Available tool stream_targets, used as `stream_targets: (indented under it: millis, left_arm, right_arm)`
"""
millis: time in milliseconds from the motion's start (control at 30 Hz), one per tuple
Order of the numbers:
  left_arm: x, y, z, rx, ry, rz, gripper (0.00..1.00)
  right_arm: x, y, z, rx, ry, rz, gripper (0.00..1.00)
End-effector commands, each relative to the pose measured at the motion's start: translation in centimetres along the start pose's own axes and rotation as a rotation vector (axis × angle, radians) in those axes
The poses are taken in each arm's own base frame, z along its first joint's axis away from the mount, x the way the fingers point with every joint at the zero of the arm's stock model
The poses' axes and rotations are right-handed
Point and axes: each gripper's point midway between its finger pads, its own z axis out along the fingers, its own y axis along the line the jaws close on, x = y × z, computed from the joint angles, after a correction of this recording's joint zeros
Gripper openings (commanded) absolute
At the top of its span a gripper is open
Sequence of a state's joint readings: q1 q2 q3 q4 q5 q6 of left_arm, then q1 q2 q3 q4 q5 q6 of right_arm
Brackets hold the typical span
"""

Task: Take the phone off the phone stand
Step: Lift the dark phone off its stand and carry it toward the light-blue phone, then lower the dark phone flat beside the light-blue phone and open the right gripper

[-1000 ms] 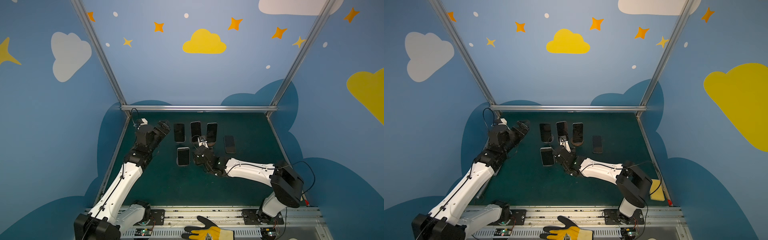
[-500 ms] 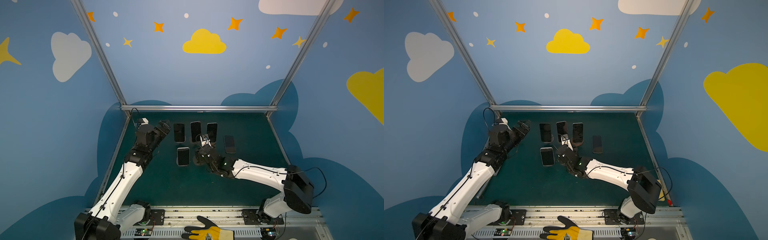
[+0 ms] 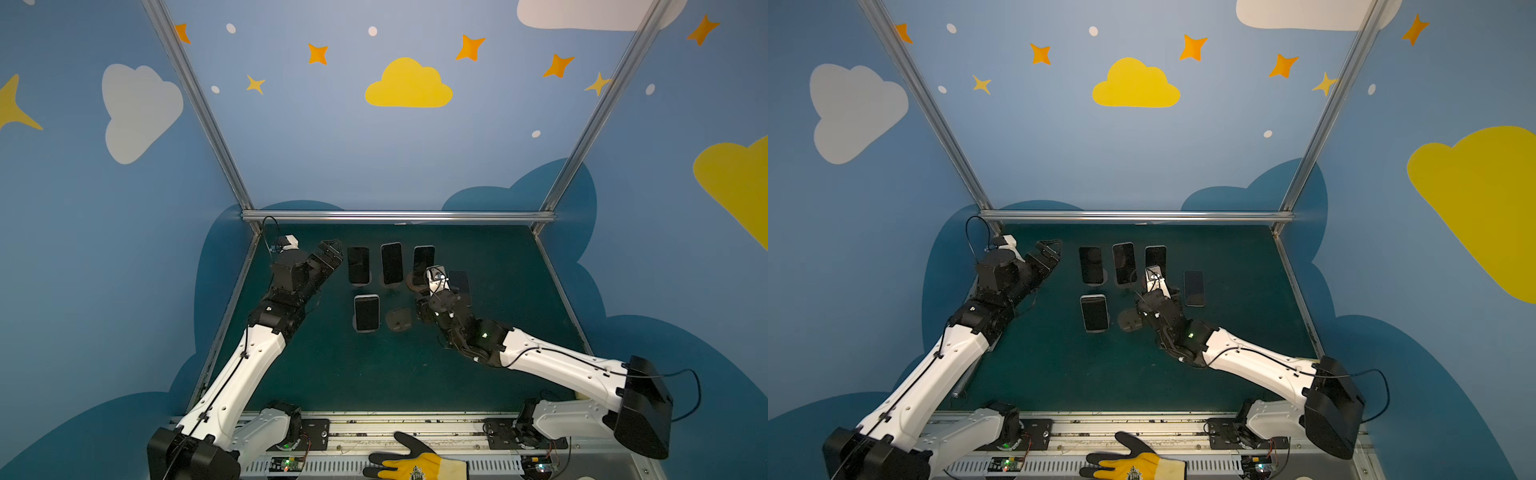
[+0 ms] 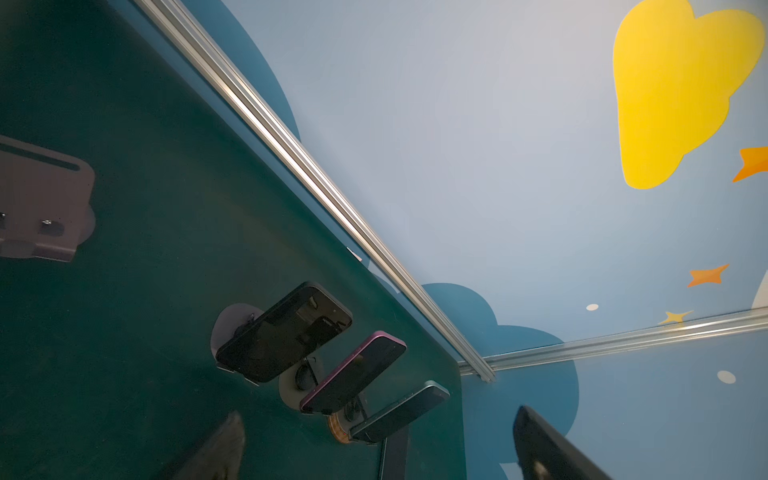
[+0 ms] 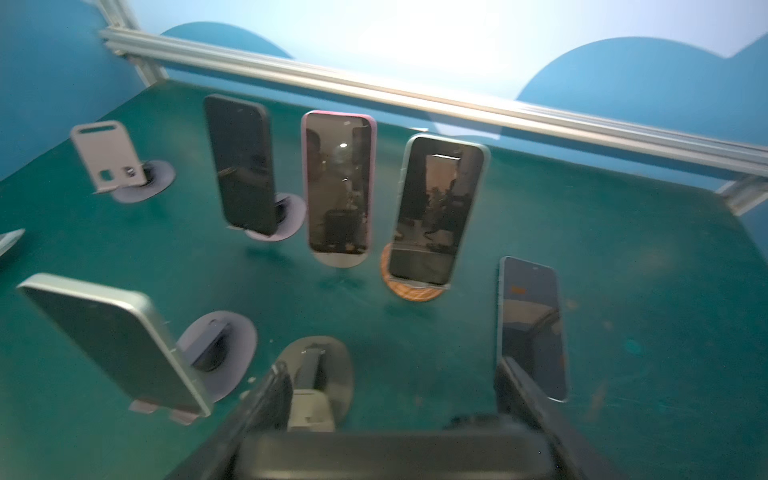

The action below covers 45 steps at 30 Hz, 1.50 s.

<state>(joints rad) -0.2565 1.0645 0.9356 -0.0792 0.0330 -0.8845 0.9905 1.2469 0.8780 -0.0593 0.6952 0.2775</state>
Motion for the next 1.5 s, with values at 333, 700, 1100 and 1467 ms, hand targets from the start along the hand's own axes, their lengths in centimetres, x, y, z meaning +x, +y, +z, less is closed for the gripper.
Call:
stream_targets:
  millis: [333,700,1100,1467]
  left_arm:
    - [1.8,-3.2,-0.8,0.103,0.047,0.094,1.00]
    - [2.3,-3.2,-0.5,0.114,0.056,0.095,1.00]
    - [2.2,-2.8,-0.4,0.097,0.045,0.110,1.00]
    - [2.5,-3.4,-0.4,0.125,0.066,0.093,1.00]
  right_arm:
    - [-3.1,-12.5,-2.3,0.303,-0.119,0.033,0.61]
    - [-2.8,-18.8,0.3,0.386,-0.128,0.122,0.60]
    - [-0.5,-21.9,3.1,0.414,0.033,0.123,0.60]
    - [2.3,-21.8,6.0,0.325,0.206,0.100,0.60]
